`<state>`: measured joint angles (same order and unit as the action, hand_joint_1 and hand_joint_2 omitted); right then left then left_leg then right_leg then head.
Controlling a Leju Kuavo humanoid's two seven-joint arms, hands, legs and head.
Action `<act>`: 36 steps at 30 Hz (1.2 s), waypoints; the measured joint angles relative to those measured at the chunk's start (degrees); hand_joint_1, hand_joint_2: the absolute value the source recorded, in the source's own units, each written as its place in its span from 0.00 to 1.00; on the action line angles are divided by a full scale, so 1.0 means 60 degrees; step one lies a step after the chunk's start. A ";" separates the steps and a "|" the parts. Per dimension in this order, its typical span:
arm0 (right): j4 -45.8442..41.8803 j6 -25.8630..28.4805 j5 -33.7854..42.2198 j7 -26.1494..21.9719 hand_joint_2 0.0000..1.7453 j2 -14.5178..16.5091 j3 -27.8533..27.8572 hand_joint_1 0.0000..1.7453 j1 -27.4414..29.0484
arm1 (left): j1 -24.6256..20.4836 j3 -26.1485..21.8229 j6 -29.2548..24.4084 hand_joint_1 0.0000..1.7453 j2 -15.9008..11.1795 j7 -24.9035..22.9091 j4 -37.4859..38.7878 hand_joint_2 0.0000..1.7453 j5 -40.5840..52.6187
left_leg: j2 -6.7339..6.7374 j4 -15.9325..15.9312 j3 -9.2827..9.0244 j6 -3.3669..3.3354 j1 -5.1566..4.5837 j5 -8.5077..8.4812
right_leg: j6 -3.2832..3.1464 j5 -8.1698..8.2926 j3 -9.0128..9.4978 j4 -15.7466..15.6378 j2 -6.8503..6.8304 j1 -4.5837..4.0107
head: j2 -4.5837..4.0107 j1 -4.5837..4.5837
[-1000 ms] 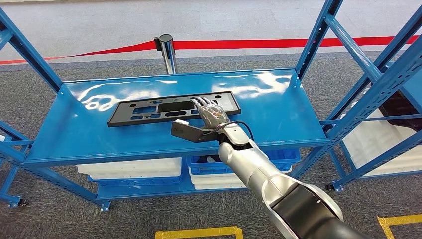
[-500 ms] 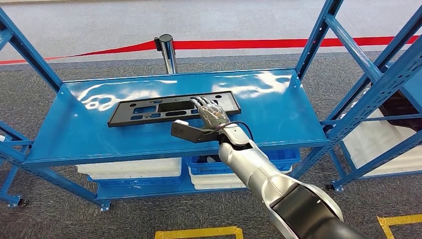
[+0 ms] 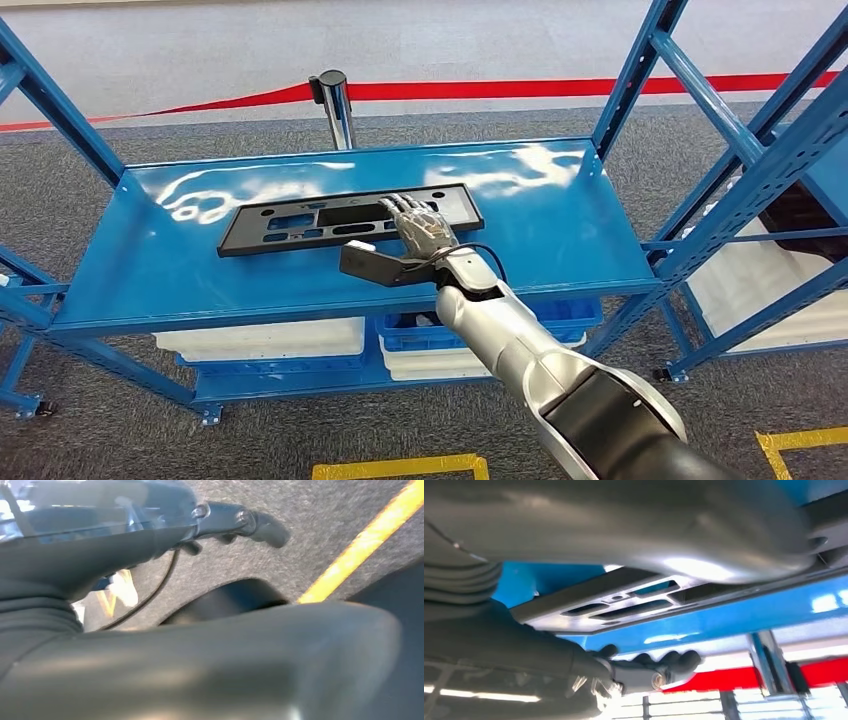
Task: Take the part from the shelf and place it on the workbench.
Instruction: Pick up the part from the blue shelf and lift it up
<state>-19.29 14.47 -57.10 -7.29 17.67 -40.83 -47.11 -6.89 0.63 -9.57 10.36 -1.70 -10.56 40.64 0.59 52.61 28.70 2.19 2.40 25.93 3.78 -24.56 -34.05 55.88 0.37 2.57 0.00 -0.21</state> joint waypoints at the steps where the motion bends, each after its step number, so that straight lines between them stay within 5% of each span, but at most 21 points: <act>1: -0.0011 0.0005 0.0000 -0.0006 0.00 0.0006 -0.0002 0.00 -0.0015 | -0.0001 -0.0001 0.0000 0.00 0.0005 0.0002 -0.0002 0.00 0.0001 | 0.0022 -0.0152 -0.0089 -0.0037 0.0031 -0.0076 | -0.0005 -0.0204 -0.0160 0.0357 -0.0003 -0.0032 | 0.0000 -0.0034; 3: -0.0010 0.0007 0.0000 -0.0014 0.00 -0.0015 -0.0005 0.00 -0.0001 | 0.0003 -0.0003 0.0000 0.00 0.0011 0.0004 -0.0001 0.00 0.0002 | 0.0031 -0.0213 -0.0133 -0.0049 0.0039 -0.0094 | -0.0020 -0.0763 -0.0739 0.1597 -0.0005 -0.0043 | 0.0000 -0.0117; 5: -0.0007 0.0005 0.0003 -0.0005 0.00 -0.0068 -0.0006 0.00 0.0084 | 0.0028 -0.0003 0.0000 0.00 0.0014 0.0005 0.0000 0.00 0.0002 | 0.0005 -0.0179 -0.0137 -0.0004 0.0082 -0.0053 | 0.0010 -0.0958 -0.1197 0.2444 -0.0005 -0.0028 | 0.0000 -0.0172; 6: -0.0007 0.0005 0.0004 -0.0001 0.00 -0.0090 -0.0006 0.00 0.0115 | 0.0044 -0.0003 0.0000 0.00 0.0015 0.0006 0.0001 0.00 0.0002 | -0.0008 -0.0133 -0.0139 0.0056 0.0130 -0.0009 | 0.0034 -0.0785 -0.1188 0.2343 -0.0007 -0.0009 | 0.0000 -0.0199; 8: -0.0008 0.0004 0.0005 -0.0003 0.00 -0.0109 -0.0006 0.00 0.0135 | 0.0059 -0.0003 0.0000 0.00 0.0013 0.0009 0.0001 0.00 0.0002 | -0.0017 0.0050 -0.0139 0.0253 0.0252 0.0158 | 0.0135 -0.0177 -0.0718 0.1270 -0.0026 0.0071 | 0.0000 -0.0246; 10: -0.0007 0.0000 0.0006 -0.0004 0.00 -0.0112 -0.0006 0.00 0.0140 | 0.0051 -0.0006 0.0000 0.00 -0.0001 0.0013 0.0001 0.00 0.0002 | -0.0023 0.0243 -0.0102 0.0468 0.0310 0.0327 | 0.0152 0.0041 -0.0245 0.0387 -0.0025 0.0079 | 0.0000 -0.0296; 14: -0.0007 0.0000 0.0015 0.0000 0.00 -0.0114 -0.0006 0.00 0.0156 | 0.0050 -0.0009 0.0000 0.00 0.0009 0.0019 -0.0001 0.00 0.0020 | -0.0015 0.0191 -0.0182 0.0651 0.0341 0.0386 | -0.0185 -0.0114 -0.0101 0.0277 0.0020 -0.0006 | 0.0000 -0.0160; 16: -0.0008 0.0005 0.0021 -0.0006 0.00 -0.0093 -0.0006 0.00 0.0123 | 0.0041 -0.0009 0.0000 0.00 0.0024 0.0022 -0.0003 0.00 0.0034 | -0.0017 0.0819 0.0073 0.0622 0.0310 0.0735 | -0.0342 -0.0140 -0.0020 0.0235 0.0012 0.0016 | 0.0000 -0.0058; 18: -0.0008 0.0007 0.0041 -0.0008 0.00 -0.0075 -0.0006 0.00 0.0115 | 0.0047 -0.0017 -0.0007 0.00 0.0025 0.0040 -0.0002 0.00 0.0045 | -0.0034 0.2267 0.0812 0.0556 0.0199 0.1315 | -0.0433 -0.0170 0.0016 0.0226 -0.0003 0.0006 | 0.0000 0.0047; 20: -0.0008 0.0010 0.0066 -0.0011 0.00 -0.0067 -0.0006 0.00 0.0141 | 0.0075 -0.0040 -0.0021 0.00 0.0025 0.0071 0.0000 0.00 0.0058 | -0.0046 0.3338 0.1474 0.0514 0.0111 0.1539 | -0.0472 -0.0193 0.0033 0.0229 0.0005 -0.0024 | 0.0000 0.0097; 22: -0.0008 0.0028 0.0090 -0.0022 0.00 -0.0068 -0.0006 0.00 0.0155 | 0.0092 -0.0067 -0.0032 0.00 0.0025 0.0085 0.0001 0.00 0.0081 | -0.0047 0.2977 0.1477 0.0469 0.0082 0.1047 | -0.0458 -0.0223 0.0084 0.0233 0.0032 -0.0022 | 0.0000 0.0102; 25: -0.0008 0.0090 0.0132 -0.0048 0.00 -0.0066 -0.0006 0.00 0.0146 | 0.0091 -0.0106 -0.0040 0.00 0.0028 0.0083 0.0003 0.00 0.0112 | -0.0054 0.1228 0.0832 0.0427 0.0084 0.0139 | -0.0291 -0.0296 0.0174 0.0246 0.0075 -0.0021 | 0.0000 0.0138; 28: -0.0008 0.0172 0.0147 -0.0054 0.00 -0.0067 -0.0006 0.00 0.0135 | 0.0095 -0.0138 -0.0040 0.00 0.0038 0.0081 0.0004 0.00 0.0147 | -0.0111 0.0846 0.0751 0.0293 0.0094 0.0074 | -0.0182 -0.0280 0.0204 0.0164 0.0096 -0.0064 | 0.0000 0.0104; 36: -0.0008 0.0251 0.0115 -0.0060 0.00 -0.0047 -0.0006 0.00 0.0108 | 0.0115 -0.0162 -0.0022 0.00 0.0050 0.0087 0.0005 0.00 0.0247 | -0.0220 0.0852 0.0794 0.0135 0.0004 0.0044 | -0.0310 0.0045 0.0268 0.0050 0.0071 -0.0051 | 0.0000 -0.0360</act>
<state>-19.34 15.98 -56.41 -7.65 17.38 -40.87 -46.46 -6.20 -0.34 -9.70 10.66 -1.18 -10.54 42.12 -0.73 57.72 33.47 2.99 2.42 26.19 1.92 -24.29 -32.44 56.18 0.79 2.26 0.00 -2.37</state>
